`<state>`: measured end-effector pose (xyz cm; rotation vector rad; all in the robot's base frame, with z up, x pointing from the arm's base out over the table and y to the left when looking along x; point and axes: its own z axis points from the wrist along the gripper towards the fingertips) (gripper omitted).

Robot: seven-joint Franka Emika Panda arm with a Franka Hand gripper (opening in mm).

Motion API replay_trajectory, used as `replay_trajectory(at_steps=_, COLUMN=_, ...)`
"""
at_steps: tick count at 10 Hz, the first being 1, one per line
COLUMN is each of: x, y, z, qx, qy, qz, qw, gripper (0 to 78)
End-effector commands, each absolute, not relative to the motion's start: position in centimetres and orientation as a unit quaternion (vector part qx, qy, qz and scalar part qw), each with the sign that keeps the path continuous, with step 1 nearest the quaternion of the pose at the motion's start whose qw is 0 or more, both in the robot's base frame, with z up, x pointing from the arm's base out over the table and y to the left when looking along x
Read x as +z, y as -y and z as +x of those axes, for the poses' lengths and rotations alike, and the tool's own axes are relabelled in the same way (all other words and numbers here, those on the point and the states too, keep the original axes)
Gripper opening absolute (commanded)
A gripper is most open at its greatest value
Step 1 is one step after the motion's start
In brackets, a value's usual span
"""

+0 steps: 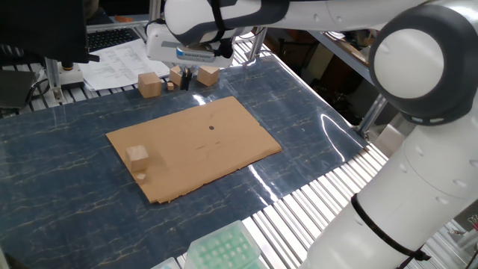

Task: Grab the block and place it at the designated location

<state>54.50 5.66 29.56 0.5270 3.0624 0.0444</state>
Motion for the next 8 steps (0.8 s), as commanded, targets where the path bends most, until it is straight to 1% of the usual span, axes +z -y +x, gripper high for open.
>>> replay_trajectory(at_steps=1, x=29.69, y=-5.68, z=54.56, qx=0.01, qy=-0.985, qz=0.171, qw=0.026, gripper=0.0)
replay_trajectory(at_steps=6, x=29.69, y=-5.68, z=54.56, qx=0.018, qy=-0.989, qz=0.148, qw=0.019, gripper=0.0)
replay_trajectory(at_steps=8, x=29.69, y=-5.68, z=54.56, qx=0.039, qy=-0.987, qz=0.154, qw=0.016, gripper=0.0)
